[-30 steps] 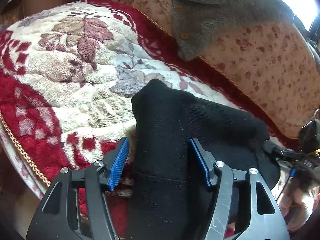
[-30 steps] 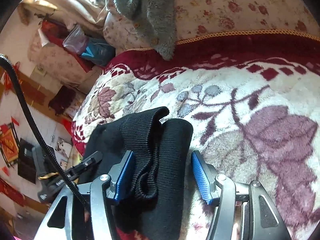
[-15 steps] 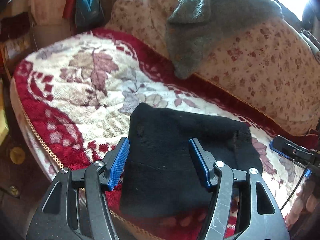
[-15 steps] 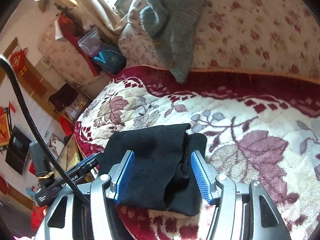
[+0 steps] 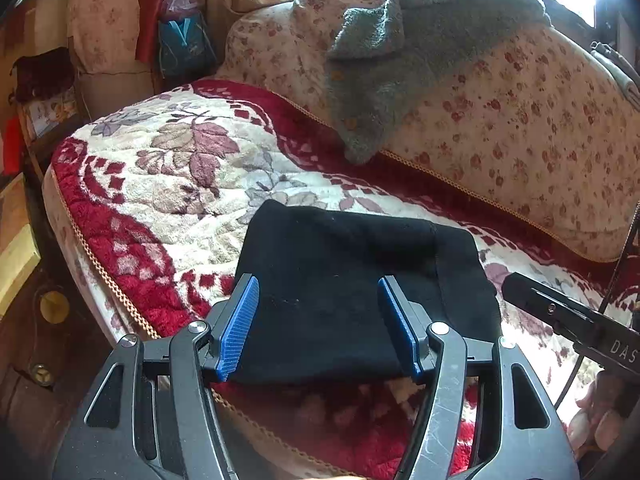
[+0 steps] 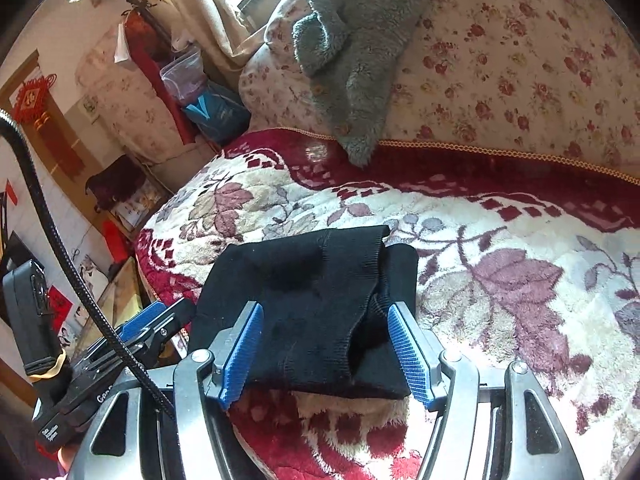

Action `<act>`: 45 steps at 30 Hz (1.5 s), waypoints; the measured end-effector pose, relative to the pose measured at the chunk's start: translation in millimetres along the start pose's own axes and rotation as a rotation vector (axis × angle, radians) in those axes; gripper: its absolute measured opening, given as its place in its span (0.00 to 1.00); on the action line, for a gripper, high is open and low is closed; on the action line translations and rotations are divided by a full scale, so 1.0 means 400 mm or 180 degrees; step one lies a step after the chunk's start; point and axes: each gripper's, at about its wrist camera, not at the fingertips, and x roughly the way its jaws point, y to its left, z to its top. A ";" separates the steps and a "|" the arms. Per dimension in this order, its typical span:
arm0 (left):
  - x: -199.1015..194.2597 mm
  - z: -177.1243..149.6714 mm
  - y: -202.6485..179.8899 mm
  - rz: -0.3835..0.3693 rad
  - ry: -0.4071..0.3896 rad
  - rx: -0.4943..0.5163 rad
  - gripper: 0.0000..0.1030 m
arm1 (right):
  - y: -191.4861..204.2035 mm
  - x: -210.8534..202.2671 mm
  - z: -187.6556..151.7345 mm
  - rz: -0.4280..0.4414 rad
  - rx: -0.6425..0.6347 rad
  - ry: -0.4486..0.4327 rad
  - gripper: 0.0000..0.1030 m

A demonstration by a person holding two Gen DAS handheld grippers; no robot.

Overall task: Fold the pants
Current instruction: 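Release the folded pants and pull both grippers back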

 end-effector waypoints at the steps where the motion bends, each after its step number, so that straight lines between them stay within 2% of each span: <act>1: -0.001 0.000 0.000 0.0011 -0.0002 0.0000 0.60 | 0.002 -0.001 -0.002 0.0009 0.0001 0.0003 0.61; 45: -0.015 -0.012 0.000 0.0089 -0.0013 -0.0027 0.60 | 0.041 0.034 -0.017 0.0095 -0.0102 0.0145 0.62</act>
